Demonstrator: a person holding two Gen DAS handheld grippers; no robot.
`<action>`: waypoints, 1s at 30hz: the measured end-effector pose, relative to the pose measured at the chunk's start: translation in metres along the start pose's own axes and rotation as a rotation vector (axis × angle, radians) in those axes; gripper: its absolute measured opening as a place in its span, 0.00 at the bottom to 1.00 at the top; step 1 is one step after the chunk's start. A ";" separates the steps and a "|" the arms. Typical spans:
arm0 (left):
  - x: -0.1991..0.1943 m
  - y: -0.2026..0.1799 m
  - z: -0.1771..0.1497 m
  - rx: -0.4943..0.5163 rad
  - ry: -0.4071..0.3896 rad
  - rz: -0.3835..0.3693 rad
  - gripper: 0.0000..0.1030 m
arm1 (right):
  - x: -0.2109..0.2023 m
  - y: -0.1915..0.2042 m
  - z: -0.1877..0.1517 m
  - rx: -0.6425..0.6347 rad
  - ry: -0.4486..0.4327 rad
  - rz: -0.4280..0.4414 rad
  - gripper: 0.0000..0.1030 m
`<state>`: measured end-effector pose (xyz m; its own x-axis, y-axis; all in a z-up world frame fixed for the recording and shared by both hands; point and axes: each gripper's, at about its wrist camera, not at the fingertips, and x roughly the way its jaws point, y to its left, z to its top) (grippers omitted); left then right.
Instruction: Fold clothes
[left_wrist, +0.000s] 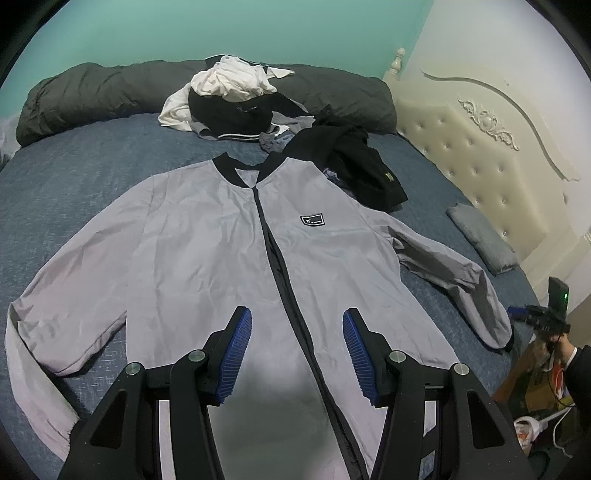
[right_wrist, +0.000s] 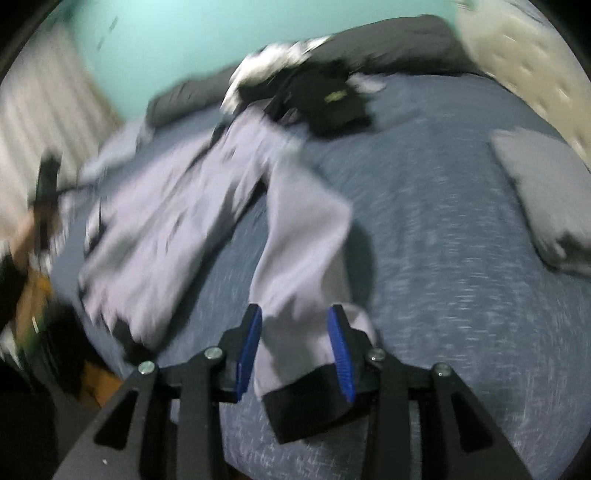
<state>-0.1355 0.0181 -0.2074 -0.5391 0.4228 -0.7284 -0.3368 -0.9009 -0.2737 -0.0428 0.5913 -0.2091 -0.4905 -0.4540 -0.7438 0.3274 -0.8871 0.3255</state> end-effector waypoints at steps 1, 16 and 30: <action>0.000 0.000 0.000 0.001 0.000 0.001 0.54 | -0.005 -0.007 0.003 0.035 -0.031 0.001 0.36; 0.000 -0.003 0.003 0.009 0.007 0.005 0.54 | 0.063 -0.018 -0.015 0.143 0.186 -0.113 0.36; -0.002 0.000 0.002 0.003 -0.003 0.012 0.54 | -0.022 -0.024 0.053 0.029 -0.109 -0.524 0.09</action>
<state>-0.1362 0.0174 -0.2043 -0.5456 0.4126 -0.7294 -0.3331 -0.9055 -0.2630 -0.0832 0.6184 -0.1695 -0.6635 0.0458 -0.7468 -0.0054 -0.9984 -0.0563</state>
